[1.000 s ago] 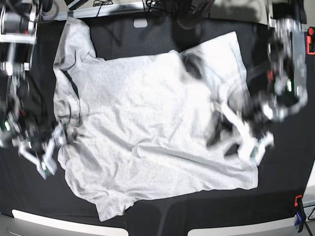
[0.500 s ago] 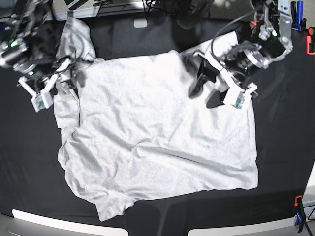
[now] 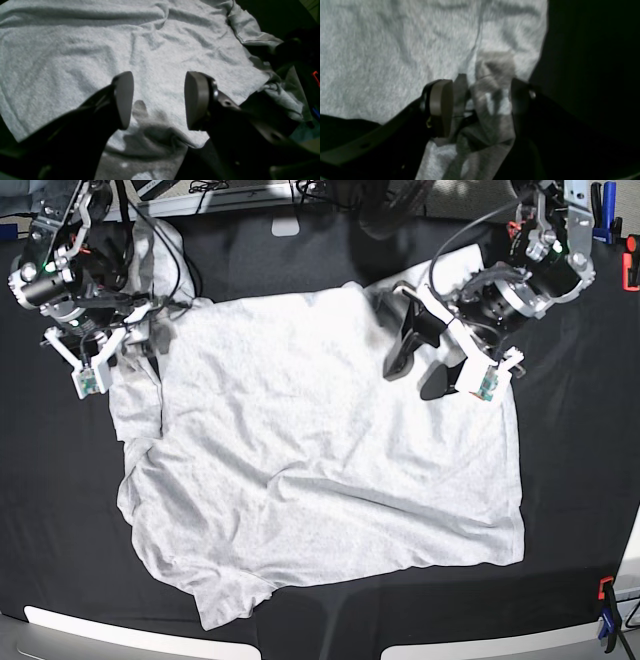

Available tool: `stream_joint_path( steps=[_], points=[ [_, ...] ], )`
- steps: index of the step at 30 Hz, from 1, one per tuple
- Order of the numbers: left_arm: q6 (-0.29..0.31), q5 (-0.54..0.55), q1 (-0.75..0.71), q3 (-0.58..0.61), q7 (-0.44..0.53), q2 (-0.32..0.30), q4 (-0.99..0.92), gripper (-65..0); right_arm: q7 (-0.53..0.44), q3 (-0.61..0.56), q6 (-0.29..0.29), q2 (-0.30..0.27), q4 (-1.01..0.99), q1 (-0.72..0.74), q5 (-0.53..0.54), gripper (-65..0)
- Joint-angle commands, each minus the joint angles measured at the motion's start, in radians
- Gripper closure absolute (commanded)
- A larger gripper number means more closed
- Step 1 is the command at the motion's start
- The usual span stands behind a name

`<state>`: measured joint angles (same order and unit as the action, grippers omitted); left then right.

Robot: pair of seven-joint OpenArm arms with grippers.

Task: Layout the t-shirt on the table in an organized manner, then fold the t-shirt properly
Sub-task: 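Move both grippers to the shirt's shoulder edge and grasp it, then grasp the shoulder corners with both grippers, pulling them apart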

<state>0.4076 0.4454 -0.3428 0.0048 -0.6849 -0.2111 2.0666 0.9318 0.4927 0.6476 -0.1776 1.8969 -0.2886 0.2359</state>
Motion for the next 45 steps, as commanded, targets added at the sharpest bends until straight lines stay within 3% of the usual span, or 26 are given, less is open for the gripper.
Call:
stream_joint_path(
  steps=[1,5,8,12,17,22,27,31,32,35,37,41,43,45],
  points=[
    [0.001,0.016,0.005,-0.003,0.027,-0.003,0.021,-30.5,-0.027,0.003,-0.003,-0.011,0.004,0.006,0.008,-33.8],
    [0.001,0.016,0.005,-0.003,0.027,-0.003,0.021,-30.5,-0.035,0.003,-0.003,-0.011,-0.01,0.006,0.002,-18.1],
    [0.001,0.016,0.005,-0.003,0.027,-0.003,0.021,-30.5,-0.043,0.004,-0.004,-0.022,-0.01,0.006,-0.009,0.0],
    [0.001,0.016,0.005,-0.003,0.027,-0.003,0.021,-30.5,-0.042,0.005,-0.018,-0.055,-0.01,0.005,-0.102,0.0],
    [0.001,0.016,0.005,-0.003,0.027,-0.003,0.021,-30.5,-0.036,0.014,-0.071,-0.109,-0.01,0.006,-0.133,0.0],
    [0.001,0.016,0.005,-0.003,0.027,-0.003,0.021,-30.5,-0.031,0.111,-0.137,-0.116,-0.01,0.003,-0.184,0.0],
    [0.001,0.016,0.005,-0.003,0.027,-0.003,0.021,-30.5,-0.01,0.257,-0.162,-0.111,-0.01,0.003,-0.169,0.0],
    [0.003,0.016,0.005,-0.003,0.027,-0.003,0.021,-30.5,0.017,0.334,-0.162,-0.089,-0.01,0.003,-0.085,0.0],
    [0.003,0.016,0.005,-0.003,0.026,-0.003,0.021,-30.5,0.023,0.343,-0.162,-0.079,-0.01,0.003,-0.071,-1.3],
    [0.003,0.016,0.005,-0.003,0.026,-0.003,0.021,-30.5,0.013,0.346,-0.162,-0.043,-0.01,0.003,-0.068,-22.3],
    [0.003,0.016,0.005,-0.003,0.026,-0.003,0.021,-30.5,0.0,0.346,-0.162,-0.024,-0.011,0.003,-0.068,-30.9],
    [0.003,0.016,0.005,-0.003,0.026,-0.003,0.021,-30.5,-0.031,0.346,-0.162,-0.018,-0.01,0.009,-0.058,-32.1],
    [0.003,0.016,0.005,-0.003,0.026,-0.003,0.021,-30.5,-0.109,0.344,-0.143,-0.024,-0.01,0.012,0.038,-32.1],
    [0.003,0.016,0.005,-0.003,0.026,-0.003,0.021,-30.5,-0.165,0.326,-0.071,-0.035,-0.014,0.028,0.165,-32.0]
  ],
)
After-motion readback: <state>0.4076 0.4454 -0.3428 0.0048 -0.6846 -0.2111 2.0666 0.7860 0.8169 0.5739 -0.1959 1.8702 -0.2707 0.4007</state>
